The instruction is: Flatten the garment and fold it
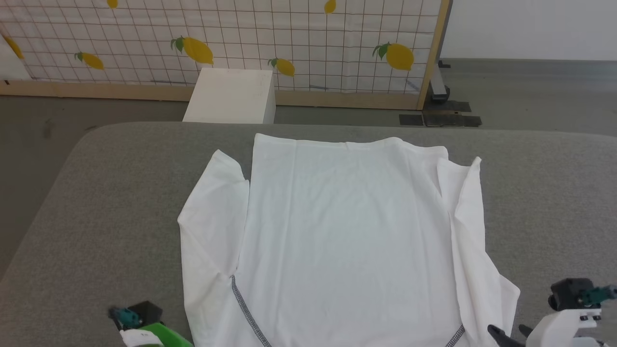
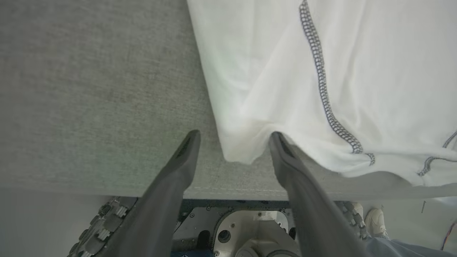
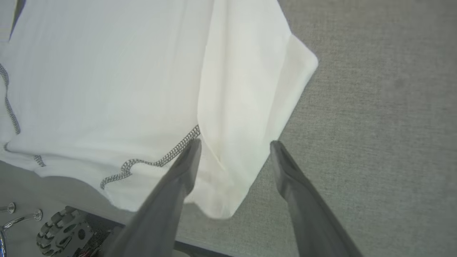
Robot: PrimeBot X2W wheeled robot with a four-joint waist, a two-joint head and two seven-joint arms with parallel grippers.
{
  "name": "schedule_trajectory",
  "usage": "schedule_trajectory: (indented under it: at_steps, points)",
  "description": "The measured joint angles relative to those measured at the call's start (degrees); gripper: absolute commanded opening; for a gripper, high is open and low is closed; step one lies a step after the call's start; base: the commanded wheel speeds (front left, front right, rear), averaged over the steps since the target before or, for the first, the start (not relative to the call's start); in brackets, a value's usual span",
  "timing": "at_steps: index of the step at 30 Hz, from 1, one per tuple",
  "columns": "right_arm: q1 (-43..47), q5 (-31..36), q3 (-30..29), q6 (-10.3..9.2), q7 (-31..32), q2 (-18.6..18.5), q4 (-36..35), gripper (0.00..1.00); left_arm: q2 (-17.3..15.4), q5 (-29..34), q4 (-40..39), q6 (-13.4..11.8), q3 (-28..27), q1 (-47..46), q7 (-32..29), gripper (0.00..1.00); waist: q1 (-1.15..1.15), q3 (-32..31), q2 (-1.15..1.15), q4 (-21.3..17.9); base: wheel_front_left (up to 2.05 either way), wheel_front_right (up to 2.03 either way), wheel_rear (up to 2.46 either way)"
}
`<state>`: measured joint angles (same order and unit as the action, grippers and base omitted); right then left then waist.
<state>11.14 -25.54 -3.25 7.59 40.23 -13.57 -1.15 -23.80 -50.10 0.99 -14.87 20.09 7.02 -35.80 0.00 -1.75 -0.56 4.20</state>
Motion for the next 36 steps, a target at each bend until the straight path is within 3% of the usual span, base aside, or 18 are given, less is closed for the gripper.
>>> schedule_trajectory:
  at_steps: [3,6,11,15,19,27,36]
  points:
    - [-1.5,-1.4,-2.3,0.0,1.6,0.0,-2.9,1.0,-0.7,-1.0,-3.4,-0.9,-2.0,-0.6,-0.2,1.0,0.0,0.0,0.0,-0.1,0.0,0.0,0.0]
    - [-4.0,-2.2,-5.7,-0.01,2.1,0.2,-5.1,1.0,-0.7,-1.1,-6.6,-0.9,-5.8,-2.6,5.0,1.0,0.0,0.4,0.0,-0.2,0.0,0.0,0.0]
    - [-12.4,-0.8,-10.0,-0.02,2.3,0.6,-5.1,1.0,-0.2,5.2,-8.6,2.3,-10.7,-7.8,22.5,1.0,0.0,2.2,0.0,-0.4,0.0,0.0,0.0]
    - [-20.6,1.8,-10.5,-0.02,3.2,0.3,-1.5,1.0,0.8,10.7,-7.3,5.7,-11.1,-10.9,35.6,1.0,0.0,4.6,0.0,-0.5,0.0,0.0,0.0]
    - [-30.0,5.7,-9.5,-0.01,4.7,-0.4,4.0,1.0,2.4,16.1,-5.0,7.6,-10.2,-13.2,46.7,1.0,0.0,7.9,0.0,-0.4,0.0,0.0,0.0]
    - [-47.1,14.4,-8.5,-0.02,7.5,-1.9,15.7,1.0,7.4,23.4,-4.2,9.3,-10.8,-18.4,50.4,1.0,0.01,15.9,0.0,0.7,0.0,0.0,0.0]
    - [-57.1,23.0,-9.0,-0.02,7.5,-2.1,25.3,1.0,14.6,28.8,-5.1,14.3,-15.6,-19.5,50.5,1.0,0.01,24.7,0.0,3.4,0.0,0.0,0.0]
